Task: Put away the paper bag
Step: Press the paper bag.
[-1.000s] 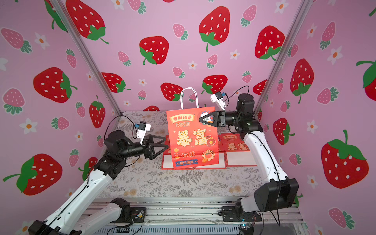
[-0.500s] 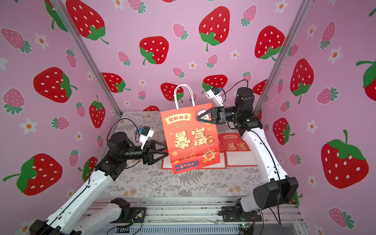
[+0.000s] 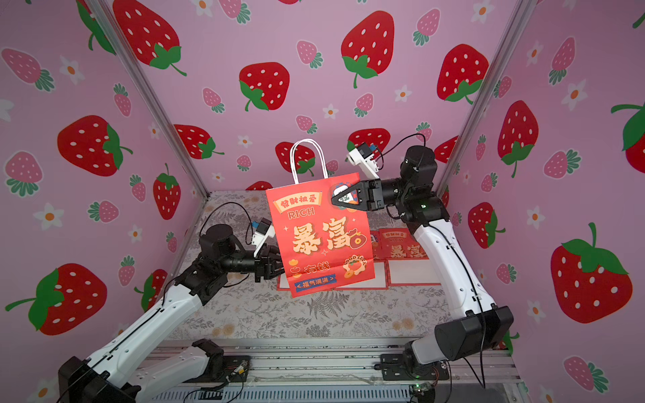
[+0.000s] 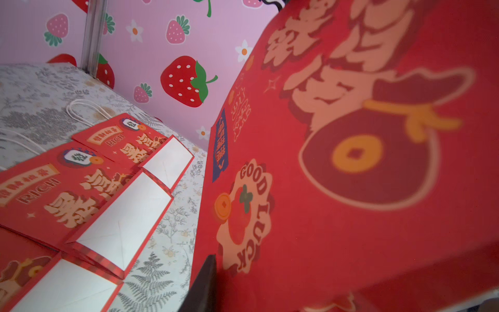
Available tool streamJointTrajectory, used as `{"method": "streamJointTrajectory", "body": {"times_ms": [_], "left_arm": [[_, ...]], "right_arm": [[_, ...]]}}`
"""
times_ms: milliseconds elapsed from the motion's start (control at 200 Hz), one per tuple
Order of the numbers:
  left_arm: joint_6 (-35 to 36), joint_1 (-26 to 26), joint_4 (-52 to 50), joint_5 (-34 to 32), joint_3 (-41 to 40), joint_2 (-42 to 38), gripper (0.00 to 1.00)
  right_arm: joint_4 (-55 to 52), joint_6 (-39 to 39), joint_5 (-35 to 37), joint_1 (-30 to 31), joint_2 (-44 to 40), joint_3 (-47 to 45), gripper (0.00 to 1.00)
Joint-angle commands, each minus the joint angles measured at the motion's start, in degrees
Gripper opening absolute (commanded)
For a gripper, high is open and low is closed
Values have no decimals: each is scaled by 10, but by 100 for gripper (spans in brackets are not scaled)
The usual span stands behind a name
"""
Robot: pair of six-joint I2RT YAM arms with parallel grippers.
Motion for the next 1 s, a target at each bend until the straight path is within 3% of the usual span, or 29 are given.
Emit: {"method": "streamJointTrajectory", "body": {"times_ms": [0,60,240,340,560,765,996], "left_arm": [[-27,-8,59,5,23,-16,19],[-43,-12,85,6,21,-30,21],[-55,-15,114,-29,10,-90,58],[-62,-15,126,-49,4,-109,61],[-117,-15,200,-30,0,-91,61],[-129,-15,224,-27,-8,-89,80],[-126,32,186,-63,-25,-119,82]], "right_arm": [[9,1,34,2,-20,-26,0],[7,-3,42,1,-26,-42,0],[5,-11,56,2,-44,-76,0],[-1,-17,61,2,-51,-85,0],[-14,-32,81,2,-63,-99,0],[-58,-82,95,4,-82,-102,0],[-68,-92,95,4,-100,-108,0]]}}
